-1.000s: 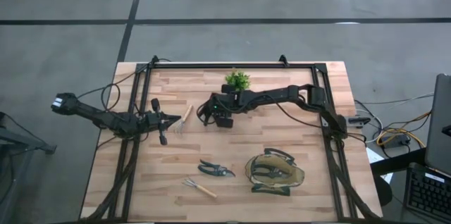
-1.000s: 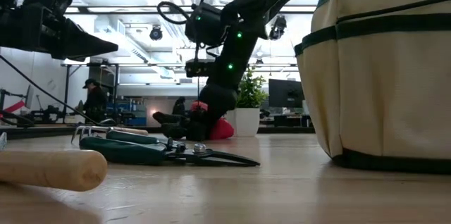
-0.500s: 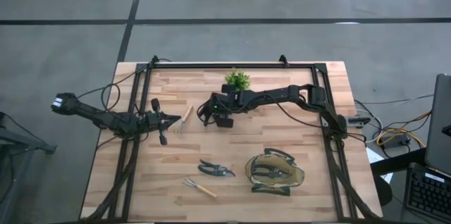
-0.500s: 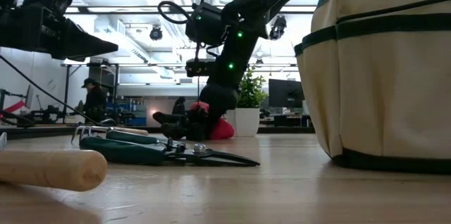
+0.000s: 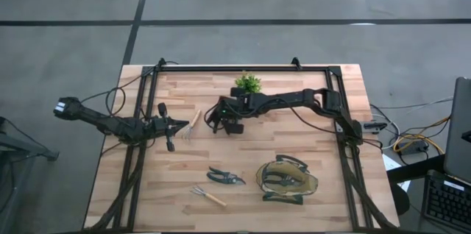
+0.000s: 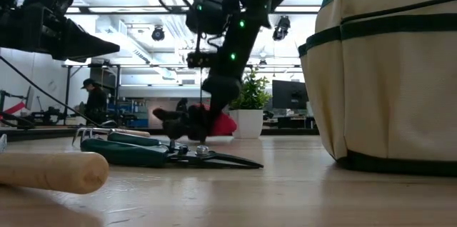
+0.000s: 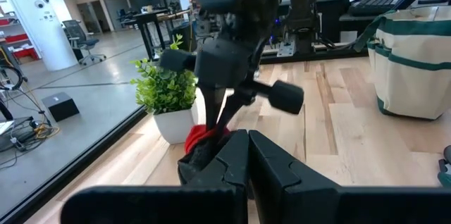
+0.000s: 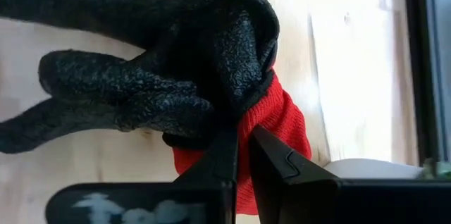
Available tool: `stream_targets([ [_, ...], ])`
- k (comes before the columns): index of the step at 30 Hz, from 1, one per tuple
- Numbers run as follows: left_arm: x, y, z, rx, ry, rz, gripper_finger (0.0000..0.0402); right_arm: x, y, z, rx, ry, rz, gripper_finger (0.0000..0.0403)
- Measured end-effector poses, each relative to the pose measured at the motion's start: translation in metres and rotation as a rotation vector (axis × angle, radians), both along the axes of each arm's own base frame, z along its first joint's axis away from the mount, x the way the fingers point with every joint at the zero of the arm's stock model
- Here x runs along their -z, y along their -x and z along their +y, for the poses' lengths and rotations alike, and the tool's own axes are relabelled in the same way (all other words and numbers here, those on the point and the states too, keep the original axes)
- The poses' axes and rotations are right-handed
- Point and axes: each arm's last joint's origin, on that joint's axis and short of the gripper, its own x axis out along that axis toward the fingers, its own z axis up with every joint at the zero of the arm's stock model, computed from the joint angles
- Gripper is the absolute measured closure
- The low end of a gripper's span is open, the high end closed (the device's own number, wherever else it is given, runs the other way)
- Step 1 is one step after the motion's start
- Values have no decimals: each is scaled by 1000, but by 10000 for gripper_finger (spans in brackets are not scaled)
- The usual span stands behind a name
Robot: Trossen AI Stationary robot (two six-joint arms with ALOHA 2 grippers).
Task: Pick & Place Garden tools in Gardening bag
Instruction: Put the black red gloves into the gardening bag
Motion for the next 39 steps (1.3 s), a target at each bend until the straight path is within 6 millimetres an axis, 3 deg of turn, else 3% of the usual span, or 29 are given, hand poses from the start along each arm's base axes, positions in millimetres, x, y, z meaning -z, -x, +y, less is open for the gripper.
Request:
stream_targets([
  [24, 0, 0, 0, 0, 0, -1, 390, -73, -8, 46, -80, -62, -4, 390],
  [32, 0, 0, 0, 0, 0, -1, 390, -88, -2, 75, -131, -68, 45, 390],
  [39, 0, 0, 0, 0, 0, 0, 390, -112, 15, 108, -137, -92, 110, 390],
])
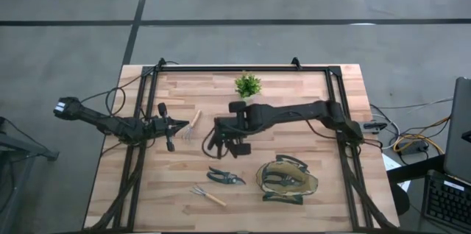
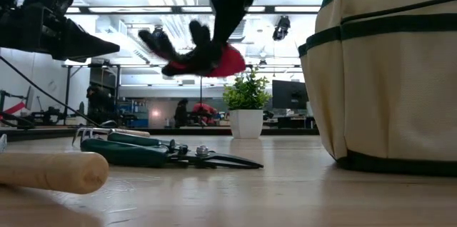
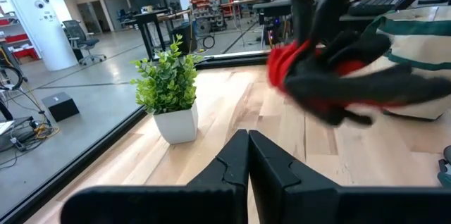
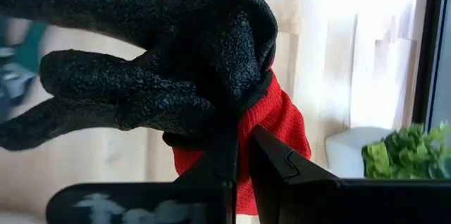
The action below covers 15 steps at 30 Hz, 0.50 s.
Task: Pick & Place Garden tools in Gardening bag
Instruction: Put the black red gloves into the gardening bag
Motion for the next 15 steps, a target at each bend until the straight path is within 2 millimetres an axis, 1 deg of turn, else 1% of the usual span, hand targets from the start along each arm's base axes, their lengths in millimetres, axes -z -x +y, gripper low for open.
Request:
stream_targets([
  [3, 0, 0, 0, 0, 0, 0, 390, -16, 12, 16, -12, -8, 3, 390],
  [7, 0, 0, 0, 0, 0, 0, 390, -36, 33, 36, -7, -28, -3, 390],
  [11, 0, 0, 0, 1, 0, 1, 390, -65, 62, 55, 25, -63, -52, 390],
  [15, 0, 0, 0, 0, 0, 0, 390, -92, 97, 70, 96, -118, -88, 390],
])
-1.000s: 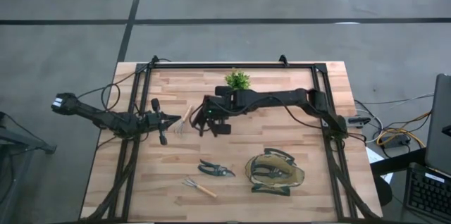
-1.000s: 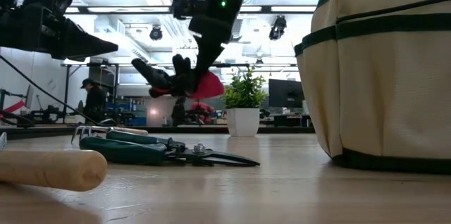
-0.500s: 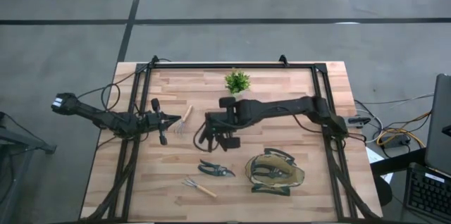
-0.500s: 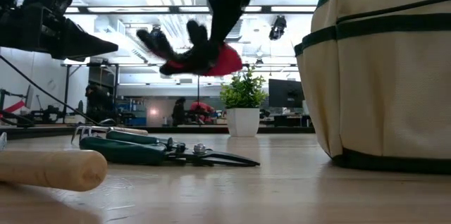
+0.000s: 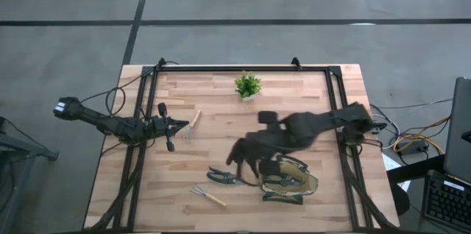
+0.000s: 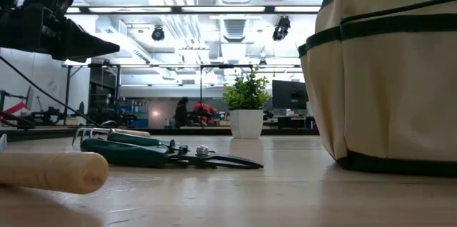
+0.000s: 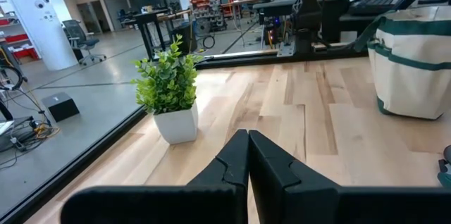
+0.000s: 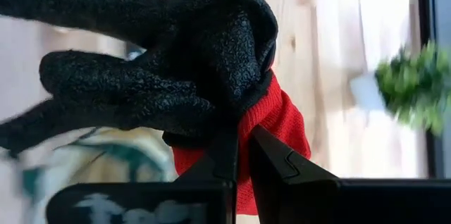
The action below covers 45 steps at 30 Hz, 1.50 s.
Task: Pick & Place Garden tools in Gardening bag
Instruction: Put the black red gloves into the gardening bag
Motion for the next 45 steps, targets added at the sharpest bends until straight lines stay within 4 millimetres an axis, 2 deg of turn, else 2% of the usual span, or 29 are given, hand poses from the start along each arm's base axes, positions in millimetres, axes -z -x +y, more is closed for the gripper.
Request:
stream_targets([
  [5, 0, 0, 0, 0, 0, -1, 390, -20, 39, 21, 85, -61, -36, 390],
  [9, 0, 0, 0, 0, 0, -1, 390, -19, 61, 37, 134, -109, -35, 390],
  [13, 0, 0, 0, 0, 0, 0, 390, -4, 77, 48, 225, -121, -3, 390],
  [19, 0, 0, 0, 0, 0, 0, 390, 29, 94, 56, 341, -112, 100, 390],
  [25, 0, 0, 0, 0, 0, 0, 390, 56, 102, 61, 394, -94, 199, 390],
  [30, 0, 0, 0, 0, 0, 0, 390, 66, 103, 62, 412, -102, 241, 390],
  [34, 0, 0, 0, 0, 0, 0, 390, 65, 103, 62, 421, -105, 238, 390],
  [41, 0, 0, 0, 0, 0, 0, 390, 44, 101, 68, 397, -187, 173, 390],
  [45, 0, 0, 0, 0, 0, 0, 390, 39, 99, 73, 375, -233, 139, 390],
])
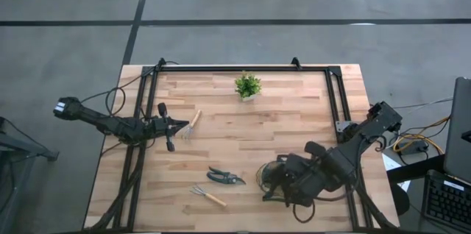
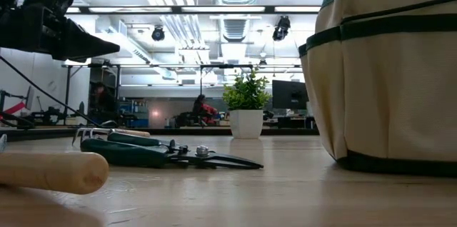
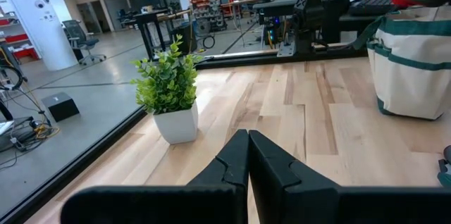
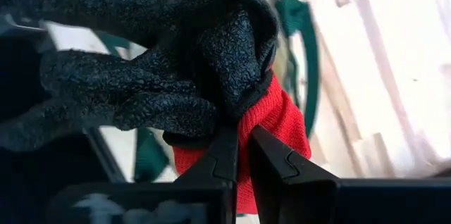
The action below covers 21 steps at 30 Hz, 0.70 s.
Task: Pick & Place Garden tools in Gardening bag
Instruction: Put the black red gloves into the gardening bag
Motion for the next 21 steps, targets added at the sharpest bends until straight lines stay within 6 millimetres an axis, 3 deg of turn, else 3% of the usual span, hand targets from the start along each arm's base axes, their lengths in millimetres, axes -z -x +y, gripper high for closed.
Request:
stream_targets([
  [7, 0, 0, 0, 0, 0, 0, 390, 12, -3, 5, -8, -17, 8, 390],
  [16, 0, 0, 0, 0, 0, 0, 390, 44, -2, -1, 20, 47, 95, 390],
  [21, 0, 0, 0, 0, 0, 0, 390, 48, 0, -7, 69, 83, 129, 390],
])
